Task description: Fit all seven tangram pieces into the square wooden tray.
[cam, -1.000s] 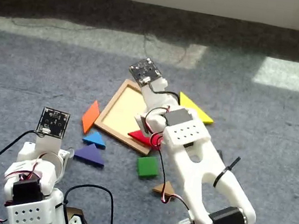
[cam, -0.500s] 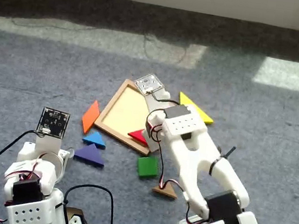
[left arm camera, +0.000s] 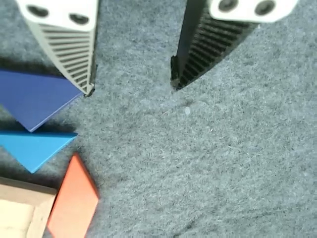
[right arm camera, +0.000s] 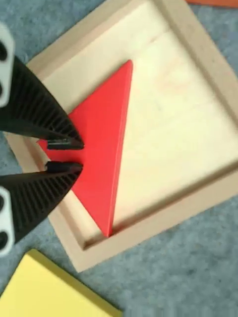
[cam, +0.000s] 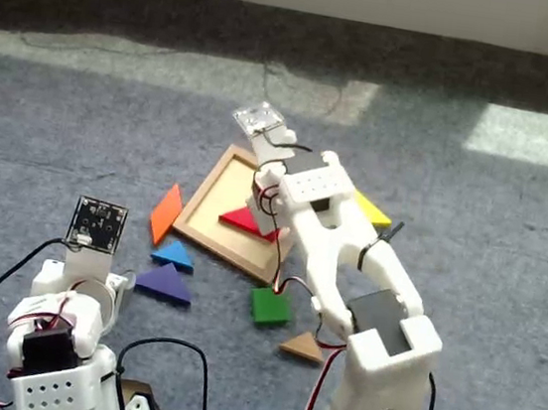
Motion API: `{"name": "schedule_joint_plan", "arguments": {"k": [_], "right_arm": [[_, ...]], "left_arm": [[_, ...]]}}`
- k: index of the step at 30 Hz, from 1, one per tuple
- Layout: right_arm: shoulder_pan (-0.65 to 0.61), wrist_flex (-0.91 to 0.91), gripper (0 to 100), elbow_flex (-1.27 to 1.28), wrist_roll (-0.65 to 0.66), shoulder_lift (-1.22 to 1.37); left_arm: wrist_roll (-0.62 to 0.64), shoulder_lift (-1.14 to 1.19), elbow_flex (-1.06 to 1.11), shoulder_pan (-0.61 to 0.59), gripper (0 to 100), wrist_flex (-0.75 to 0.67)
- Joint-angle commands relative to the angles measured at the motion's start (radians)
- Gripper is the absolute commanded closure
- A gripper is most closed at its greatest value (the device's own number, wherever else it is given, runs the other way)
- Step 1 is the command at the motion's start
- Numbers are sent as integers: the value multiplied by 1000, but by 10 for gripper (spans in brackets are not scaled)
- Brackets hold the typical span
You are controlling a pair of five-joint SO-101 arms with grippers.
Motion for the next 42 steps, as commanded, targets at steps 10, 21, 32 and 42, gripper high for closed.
{"name": "schedule_joint_plan", "arguments": {"k": [10,21,32,42], "right_arm": [[-33,48,939,-202,-3,-45],[-22,-51,939,-208,-5,31],[-13,61,939,-292,-5,117],[79,294,939,-415,15,102]], "left_arm": [[-3,-35,-4,-12,750,-8],[-3,-35,-4,-12,749,-8],[-2,-35,-4,-12,750,-8],[-2,-35,-4,-12,749,-8]]}}
